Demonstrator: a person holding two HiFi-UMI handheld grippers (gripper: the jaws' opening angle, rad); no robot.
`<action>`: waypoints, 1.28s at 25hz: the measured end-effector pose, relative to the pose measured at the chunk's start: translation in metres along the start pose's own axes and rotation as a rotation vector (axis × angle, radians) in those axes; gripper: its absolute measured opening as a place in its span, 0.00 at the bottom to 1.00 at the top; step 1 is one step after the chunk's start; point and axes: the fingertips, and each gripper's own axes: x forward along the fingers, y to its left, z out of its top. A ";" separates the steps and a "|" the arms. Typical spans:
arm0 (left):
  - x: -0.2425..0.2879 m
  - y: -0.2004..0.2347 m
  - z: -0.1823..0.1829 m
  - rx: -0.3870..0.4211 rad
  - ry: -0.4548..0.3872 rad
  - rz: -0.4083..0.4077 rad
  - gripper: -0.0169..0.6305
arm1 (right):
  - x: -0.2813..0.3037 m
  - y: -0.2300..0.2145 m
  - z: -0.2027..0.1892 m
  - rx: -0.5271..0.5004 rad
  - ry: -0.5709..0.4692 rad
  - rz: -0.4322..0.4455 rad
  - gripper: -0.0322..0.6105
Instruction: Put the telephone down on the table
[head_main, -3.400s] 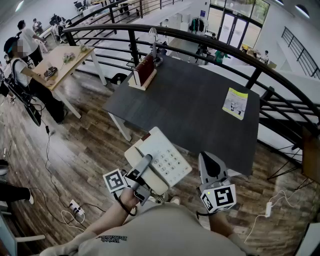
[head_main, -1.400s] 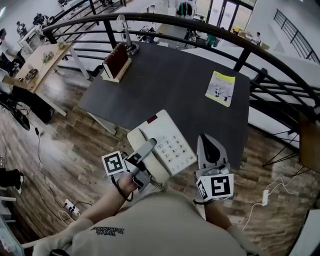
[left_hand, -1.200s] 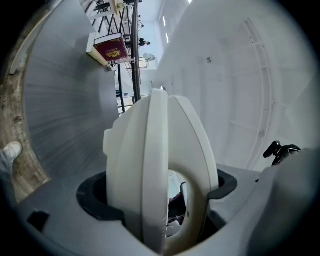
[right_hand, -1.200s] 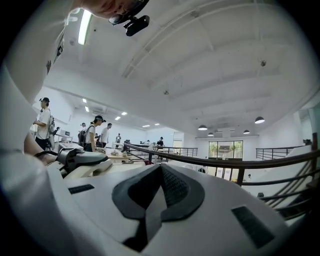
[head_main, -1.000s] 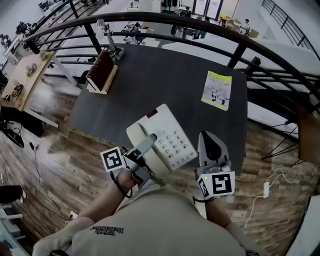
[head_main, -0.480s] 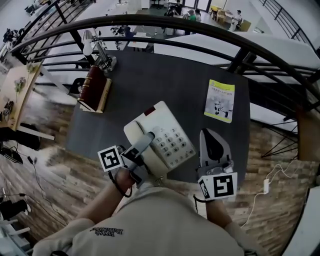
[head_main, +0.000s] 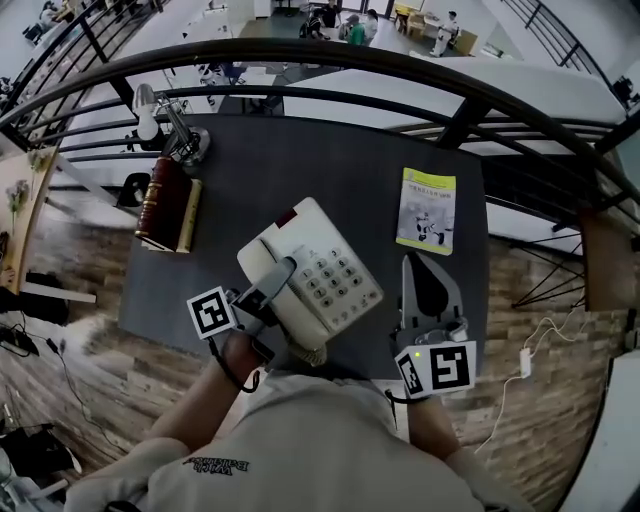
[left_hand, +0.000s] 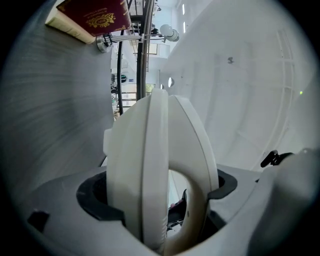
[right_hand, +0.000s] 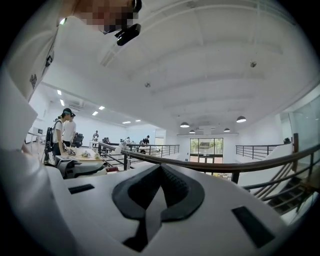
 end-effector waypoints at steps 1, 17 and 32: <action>0.004 0.000 0.001 -0.007 -0.004 -0.001 0.75 | 0.003 -0.003 -0.001 0.007 0.000 0.003 0.05; 0.057 0.028 0.018 -0.041 -0.072 0.076 0.75 | 0.049 -0.056 -0.027 0.035 0.027 0.040 0.05; 0.237 0.064 0.101 0.042 -0.151 -0.016 0.75 | 0.178 -0.177 -0.046 -0.030 -0.001 -0.033 0.05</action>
